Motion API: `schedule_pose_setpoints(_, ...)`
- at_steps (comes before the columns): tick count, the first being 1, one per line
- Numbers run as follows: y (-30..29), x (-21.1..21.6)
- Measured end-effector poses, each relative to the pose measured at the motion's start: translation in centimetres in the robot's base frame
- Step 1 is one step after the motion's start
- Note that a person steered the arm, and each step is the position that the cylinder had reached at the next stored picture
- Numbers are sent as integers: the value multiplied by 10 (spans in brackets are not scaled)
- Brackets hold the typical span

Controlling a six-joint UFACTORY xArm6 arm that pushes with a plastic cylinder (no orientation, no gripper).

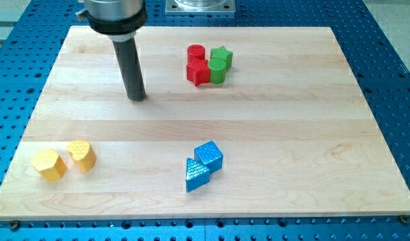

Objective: Separate the red blocks from each other

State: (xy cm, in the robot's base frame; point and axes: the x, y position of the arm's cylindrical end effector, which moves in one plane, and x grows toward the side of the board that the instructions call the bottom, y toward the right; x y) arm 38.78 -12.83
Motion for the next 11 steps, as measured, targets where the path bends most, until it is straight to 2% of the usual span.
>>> schedule_pose_setpoints(2,24,-101)
schedule_pose_setpoints(3,90,-129)
schedule_pose_setpoints(4,115,-109)
schedule_pose_setpoints(5,98,-64)
schedule_pose_setpoints(6,94,-41)
schedule_pose_setpoints(7,92,-41)
schedule_pose_setpoints(8,93,-12)
schedule_pose_setpoints(10,144,-5)
schedule_pose_setpoints(11,102,7)
